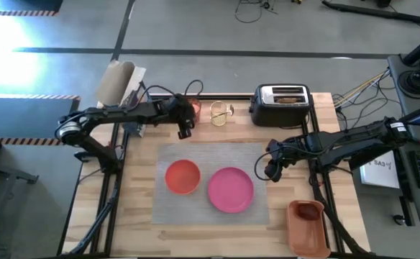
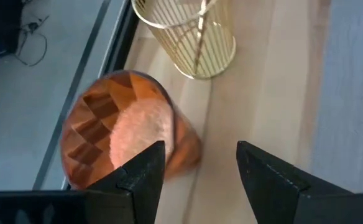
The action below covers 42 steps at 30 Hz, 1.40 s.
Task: Arrange a breakfast setting
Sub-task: Put the orange cup of milk on the gray placemat
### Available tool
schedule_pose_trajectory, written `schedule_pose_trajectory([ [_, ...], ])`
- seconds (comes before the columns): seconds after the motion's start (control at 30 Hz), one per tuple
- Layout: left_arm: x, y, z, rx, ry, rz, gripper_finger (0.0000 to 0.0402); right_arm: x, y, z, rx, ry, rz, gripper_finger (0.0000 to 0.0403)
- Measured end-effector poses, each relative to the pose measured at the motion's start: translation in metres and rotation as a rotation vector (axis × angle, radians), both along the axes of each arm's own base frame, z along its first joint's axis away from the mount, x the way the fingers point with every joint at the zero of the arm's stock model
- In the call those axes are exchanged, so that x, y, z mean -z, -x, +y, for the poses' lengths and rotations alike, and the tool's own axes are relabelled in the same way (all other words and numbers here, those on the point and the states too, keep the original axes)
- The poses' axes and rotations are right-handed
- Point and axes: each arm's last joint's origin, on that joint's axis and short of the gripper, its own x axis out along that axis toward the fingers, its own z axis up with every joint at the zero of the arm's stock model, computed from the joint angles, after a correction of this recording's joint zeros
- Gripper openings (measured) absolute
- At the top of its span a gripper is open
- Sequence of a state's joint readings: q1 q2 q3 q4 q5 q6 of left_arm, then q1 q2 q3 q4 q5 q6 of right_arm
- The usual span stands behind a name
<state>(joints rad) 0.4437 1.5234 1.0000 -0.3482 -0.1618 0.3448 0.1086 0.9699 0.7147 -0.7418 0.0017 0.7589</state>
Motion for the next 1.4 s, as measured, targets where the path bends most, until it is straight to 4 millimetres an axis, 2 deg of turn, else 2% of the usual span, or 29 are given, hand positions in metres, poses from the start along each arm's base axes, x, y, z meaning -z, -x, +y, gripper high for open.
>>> schedule_pose_trajectory([
  [0.23,0.013,-0.001,0.026,-0.021,-0.018,-0.011,0.0185,0.0,0.0,0.0,0.0,0.0,0.0,0.0137],
  [0.4,0.023,-0.002,0.031,-0.002,0.022,0.005,0.0174,0.0,0.0,0.0,0.0,0.0,0.0,0.0137],
  [0.53,0.026,-0.003,0.032,0.005,0.019,0.015,0.0137,0.0,0.0,0.0,0.0,0.0,0.0,0.0137],
  [0.83,0.026,-0.001,0.034,0.016,0.012,0.028,0.0014,0.0,0.0,0.0,0.0,0.0,0.0,0.0137],
  [0.93,0.026,0.0,0.035,0.01,0.013,0.034,0.001,0.0,0.0,0.0,0.0,0.0,0.0,0.0137],
  [1.17,0.006,-0.006,0.036,0.033,0.053,0.039,0.0004,0.0,0.0,0.0,0.0,0.0,0.0,0.0137],
  [1.4,-0.023,-0.012,0.028,0.161,0.253,0.013,0.0004,0.0,0.0,0.0,0.0,0.0,0.0,0.0137],
])
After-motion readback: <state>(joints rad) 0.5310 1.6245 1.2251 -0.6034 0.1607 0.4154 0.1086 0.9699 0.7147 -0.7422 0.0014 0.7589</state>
